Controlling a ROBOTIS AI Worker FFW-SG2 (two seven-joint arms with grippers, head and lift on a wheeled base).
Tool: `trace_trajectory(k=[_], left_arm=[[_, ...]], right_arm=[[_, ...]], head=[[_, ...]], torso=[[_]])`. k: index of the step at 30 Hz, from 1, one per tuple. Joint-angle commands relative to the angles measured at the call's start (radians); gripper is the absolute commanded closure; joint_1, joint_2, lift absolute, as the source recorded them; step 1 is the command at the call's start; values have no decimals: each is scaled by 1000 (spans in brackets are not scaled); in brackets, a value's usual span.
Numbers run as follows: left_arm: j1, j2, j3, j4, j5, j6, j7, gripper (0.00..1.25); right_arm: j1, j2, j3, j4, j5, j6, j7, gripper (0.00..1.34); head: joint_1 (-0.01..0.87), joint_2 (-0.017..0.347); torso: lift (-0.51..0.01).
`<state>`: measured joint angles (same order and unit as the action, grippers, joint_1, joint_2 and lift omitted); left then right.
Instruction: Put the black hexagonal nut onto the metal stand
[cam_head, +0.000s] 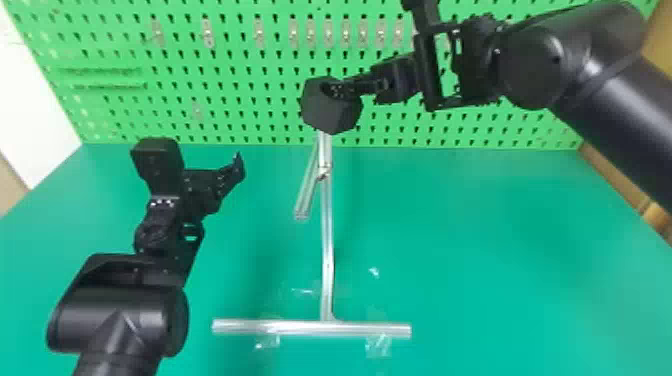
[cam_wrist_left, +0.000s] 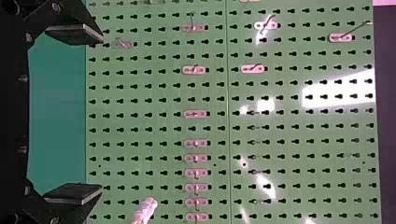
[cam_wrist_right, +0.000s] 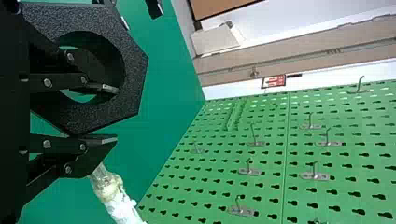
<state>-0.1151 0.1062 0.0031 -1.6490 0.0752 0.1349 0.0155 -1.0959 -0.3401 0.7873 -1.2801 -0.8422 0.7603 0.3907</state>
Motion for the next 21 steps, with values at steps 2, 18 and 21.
trace_trajectory(k=[2,18,21], left_arm=[[0,0,0,-2,0,0,0,156],[2,1,2,-2,0,0,0,156],[2,0,3,-2,0,0,0,156]], right_arm=[[2,0,-2,1,0,-1,-1,1125],[8,-4,0,7,-20,-10,1,713],[8,-4,0,8,-21,-12,1,613]], head=[[693,81],[693,81],[693,81]], torso=[[-1],[-1],[-1]])
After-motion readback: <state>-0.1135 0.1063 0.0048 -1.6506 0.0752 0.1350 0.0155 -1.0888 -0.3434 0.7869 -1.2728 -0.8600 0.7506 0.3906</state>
